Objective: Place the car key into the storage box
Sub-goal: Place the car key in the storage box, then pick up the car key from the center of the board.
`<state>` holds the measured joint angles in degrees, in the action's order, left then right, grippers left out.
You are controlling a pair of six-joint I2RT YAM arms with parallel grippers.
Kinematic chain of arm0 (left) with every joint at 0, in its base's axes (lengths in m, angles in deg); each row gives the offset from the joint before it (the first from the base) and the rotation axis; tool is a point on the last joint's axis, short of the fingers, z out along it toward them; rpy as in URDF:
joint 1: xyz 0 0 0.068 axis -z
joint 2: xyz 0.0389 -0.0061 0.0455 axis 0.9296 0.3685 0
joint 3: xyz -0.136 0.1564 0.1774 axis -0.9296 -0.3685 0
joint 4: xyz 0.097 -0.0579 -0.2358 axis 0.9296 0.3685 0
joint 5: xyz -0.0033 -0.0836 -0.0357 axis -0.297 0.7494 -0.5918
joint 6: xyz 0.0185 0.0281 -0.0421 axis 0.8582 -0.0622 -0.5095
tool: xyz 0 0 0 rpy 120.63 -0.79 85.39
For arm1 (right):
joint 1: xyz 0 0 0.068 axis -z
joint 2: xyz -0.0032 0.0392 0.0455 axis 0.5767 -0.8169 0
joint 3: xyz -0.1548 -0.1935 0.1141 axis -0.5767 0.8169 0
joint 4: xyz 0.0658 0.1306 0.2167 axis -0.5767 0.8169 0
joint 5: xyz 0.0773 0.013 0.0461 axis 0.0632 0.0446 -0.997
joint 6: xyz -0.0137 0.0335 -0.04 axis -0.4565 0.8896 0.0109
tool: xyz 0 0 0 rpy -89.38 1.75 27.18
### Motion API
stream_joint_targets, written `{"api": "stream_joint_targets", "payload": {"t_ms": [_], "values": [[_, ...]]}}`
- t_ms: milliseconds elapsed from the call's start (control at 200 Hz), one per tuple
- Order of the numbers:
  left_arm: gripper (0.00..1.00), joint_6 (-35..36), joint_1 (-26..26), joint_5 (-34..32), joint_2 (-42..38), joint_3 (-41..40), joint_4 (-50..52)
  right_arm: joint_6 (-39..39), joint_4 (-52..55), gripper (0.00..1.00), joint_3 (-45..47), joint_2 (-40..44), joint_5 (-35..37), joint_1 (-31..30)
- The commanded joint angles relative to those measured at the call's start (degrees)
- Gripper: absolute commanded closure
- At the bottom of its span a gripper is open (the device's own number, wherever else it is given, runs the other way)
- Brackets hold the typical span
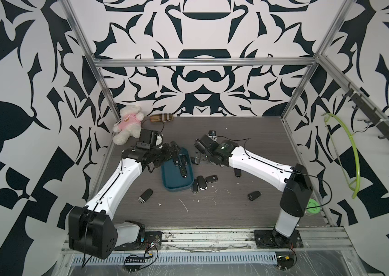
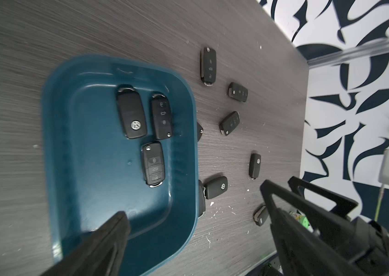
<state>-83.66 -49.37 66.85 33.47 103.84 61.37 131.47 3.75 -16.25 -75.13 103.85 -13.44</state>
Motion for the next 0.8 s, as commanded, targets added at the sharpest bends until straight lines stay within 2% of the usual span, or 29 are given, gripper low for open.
{"api": "stream_joint_targets", "payload": {"t_ms": [0,140,355,590,795], "values": [[0.01,-2.3,4.5,-3.6,2.9,3.2,-1.9,-0.9,0.0,0.01,4.9,5.9,2.0,2.6],[0.01,-4.3,8.9,-4.6,7.6,4.9,-4.0,-1.6,-0.1,0.04,12.2,10.8,1.6,7.1],[0.01,-3.2,12.2,0.0,13.4,9.6,-4.0,-4.5,-3.9,0.15,21.8,14.9,-2.9,14.7],[0.01,-1.7,13.8,3.9,17.4,14.0,-3.1,-7.2,-8.4,0.23,25.4,11.1,-8.4,19.5],[0.01,-0.8,14.0,2.9,17.0,14.2,-2.3,-9.4,-11.6,0.26,26.7,6.0,-10.3,21.5]]}}
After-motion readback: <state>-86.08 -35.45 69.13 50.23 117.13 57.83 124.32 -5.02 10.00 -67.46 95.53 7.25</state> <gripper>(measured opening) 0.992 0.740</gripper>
